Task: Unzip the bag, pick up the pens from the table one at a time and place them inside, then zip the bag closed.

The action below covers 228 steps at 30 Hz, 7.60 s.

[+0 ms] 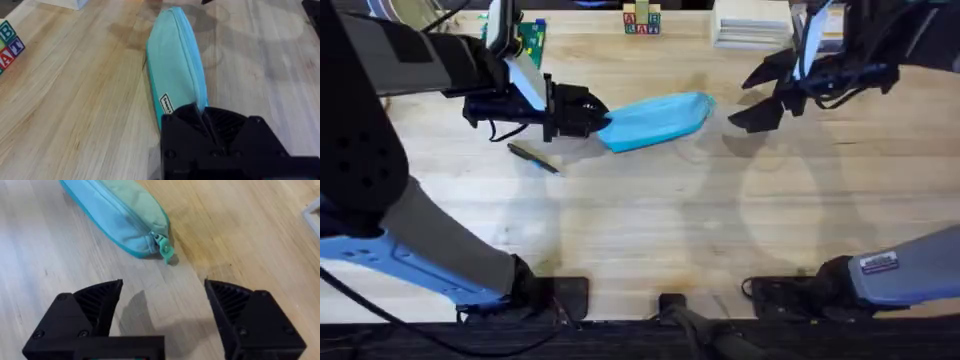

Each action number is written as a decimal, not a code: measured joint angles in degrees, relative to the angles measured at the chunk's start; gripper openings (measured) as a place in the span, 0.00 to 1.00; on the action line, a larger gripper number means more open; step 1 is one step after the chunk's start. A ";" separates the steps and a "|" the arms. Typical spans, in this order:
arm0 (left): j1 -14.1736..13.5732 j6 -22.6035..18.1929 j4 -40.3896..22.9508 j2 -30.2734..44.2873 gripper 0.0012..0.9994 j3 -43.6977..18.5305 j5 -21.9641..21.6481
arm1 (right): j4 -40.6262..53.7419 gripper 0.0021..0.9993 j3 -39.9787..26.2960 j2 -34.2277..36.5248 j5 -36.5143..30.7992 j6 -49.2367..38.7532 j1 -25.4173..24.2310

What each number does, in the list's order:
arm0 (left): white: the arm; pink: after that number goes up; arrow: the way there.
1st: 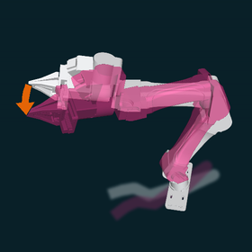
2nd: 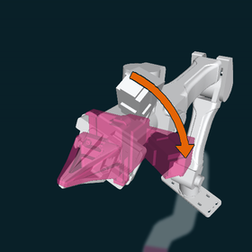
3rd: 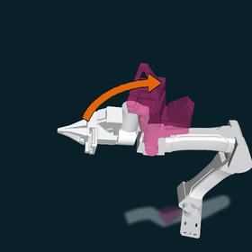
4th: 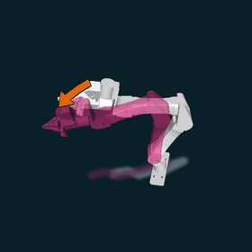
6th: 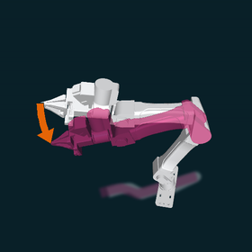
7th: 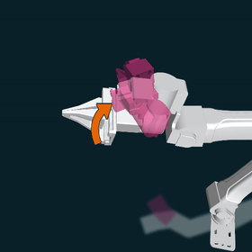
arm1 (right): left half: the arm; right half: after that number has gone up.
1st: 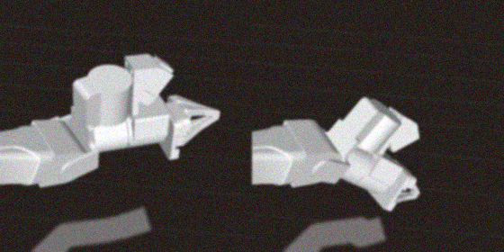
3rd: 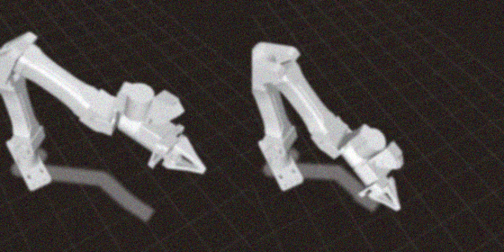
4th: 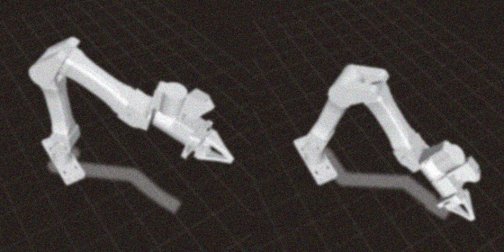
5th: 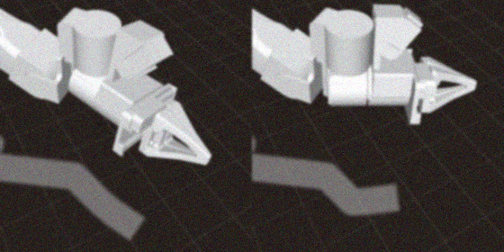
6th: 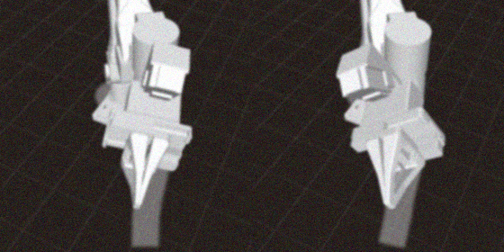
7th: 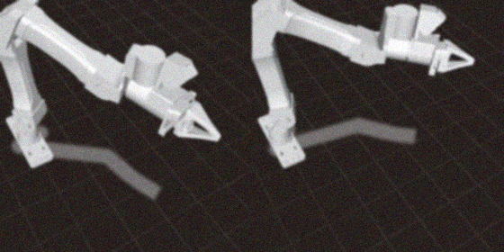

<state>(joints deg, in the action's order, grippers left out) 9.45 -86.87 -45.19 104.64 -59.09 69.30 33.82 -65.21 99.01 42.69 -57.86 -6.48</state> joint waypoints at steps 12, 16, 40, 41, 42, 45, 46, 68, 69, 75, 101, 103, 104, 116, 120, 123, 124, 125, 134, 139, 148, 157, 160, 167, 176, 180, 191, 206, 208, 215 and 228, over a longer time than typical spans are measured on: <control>-0.02 0.00 0.00 0.00 0.04 0.00 -0.02 | -1.02 1.00 0.00 0.71 0.53 -0.92 3.35; -0.01 0.00 0.00 0.00 0.04 0.00 0.00 | -2.45 1.00 0.00 0.71 1.16 -1.31 3.41; -0.02 0.00 0.00 0.00 0.04 0.00 0.00 | -8.47 1.00 -0.28 7.55 6.23 -4.37 3.41; -0.02 0.00 0.00 -0.02 0.04 0.00 0.00 | -8.82 1.00 -0.28 7.84 6.62 -4.37 3.41; -0.02 0.00 0.00 0.00 0.04 0.00 0.00 | -9.20 1.00 -0.28 8.08 6.83 -4.36 3.41; -0.02 0.00 0.00 0.00 0.04 0.00 0.00 | -10.66 1.00 -0.28 8.53 7.44 -4.36 3.41; -0.02 0.00 0.00 0.00 0.04 0.00 0.00 | -10.99 1.00 -0.28 8.62 7.67 -4.37 3.41; 0.00 0.00 0.00 0.00 0.04 0.00 -0.02 | -13.19 0.91 -0.35 12.16 11.14 -4.38 3.41; -0.02 0.00 0.00 0.00 0.04 0.00 0.00 | -13.20 0.91 -0.35 12.16 11.40 -4.38 3.41; -0.02 0.00 0.00 0.00 0.04 0.00 0.00 | -13.20 0.80 -0.35 12.16 12.14 -4.38 3.41; -0.01 0.00 0.02 0.00 0.04 0.00 0.00 | -13.10 0.42 -0.35 12.16 12.52 -4.70 3.41; -0.02 0.00 -0.10 0.00 0.04 0.00 0.00 | -12.88 0.29 -0.35 12.16 12.73 -4.75 3.46; -0.06 0.00 -0.13 0.00 0.04 0.00 0.00 | -12.89 0.29 -0.35 12.16 12.75 -4.77 3.46; -0.06 0.00 -0.20 0.00 0.04 0.00 0.00 | -12.88 0.04 -0.35 12.16 13.12 -4.79 3.46; -0.06 0.00 -0.20 0.00 0.04 0.00 0.00 | -12.98 0.03 -0.35 12.16 13.10 -4.79 3.46; -0.06 0.00 -0.20 -0.01 0.04 0.00 0.00 | -12.99 0.03 -0.35 12.16 13.08 -4.74 3.46; -0.06 0.00 -0.20 0.00 0.04 0.00 0.00 | -12.98 0.03 -0.35 12.16 13.08 -4.63 3.46; -0.06 0.00 -0.20 0.00 0.04 0.00 0.00 | -12.98 0.03 -0.35 12.16 13.08 -4.23 3.46; -0.06 0.00 -0.22 0.00 0.04 0.00 0.00 | -12.91 0.03 -0.35 12.16 13.08 0.51 3.46; -0.06 0.00 -0.21 0.00 0.04 0.00 0.00 | -12.40 0.03 -0.35 10.95 12.61 2.59 3.46; -0.06 0.00 -0.20 0.00 0.04 0.00 -0.02 | -12.01 0.03 -0.35 4.31 7.98 13.26 3.64; -0.06 0.00 -0.17 0.00 0.04 0.00 -0.02 | -12.90 0.03 -0.35 4.31 7.02 16.77 4.69; -0.06 0.00 -0.17 0.00 0.04 0.00 -0.02 | -14.11 0.03 -0.35 4.34 6.79 17.15 4.99; -0.06 0.02 -0.20 0.00 0.04 0.00 -0.02 | -16.49 0.03 -0.35 4.31 6.57 17.24 5.25; -0.06 0.00 -0.17 0.00 0.04 0.00 -0.02 | -16.63 0.03 -0.35 1.89 6.15 17.41 6.41; -0.06 0.00 -0.17 0.00 0.04 0.00 -0.09 | -16.50 0.03 -0.35 -0.68 5.62 17.41 7.47; -0.37 0.00 0.02 0.00 0.04 0.00 -0.07 | -16.08 0.03 -0.35 -1.35 4.88 17.49 11.19; -0.37 0.00 0.00 0.00 0.04 0.00 -0.07 | -16.30 0.03 -0.35 -1.35 4.86 17.81 18.19; -0.37 0.00 0.00 0.00 0.04 0.00 -0.07 | -16.34 0.03 -0.35 -1.35 4.86 18.04 19.00; -0.37 0.00 0.00 -0.01 0.04 0.00 -0.07 | -16.45 0.03 -0.35 -1.35 4.59 18.55 24.04; -0.37 0.00 -0.20 -0.01 0.04 0.00 -0.04 | -16.68 0.03 -0.35 -1.35 3.52 18.68 28.81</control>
<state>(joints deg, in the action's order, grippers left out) 9.08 -86.87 -45.39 104.63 -59.09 69.25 17.14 -65.56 97.67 46.21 -39.18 22.32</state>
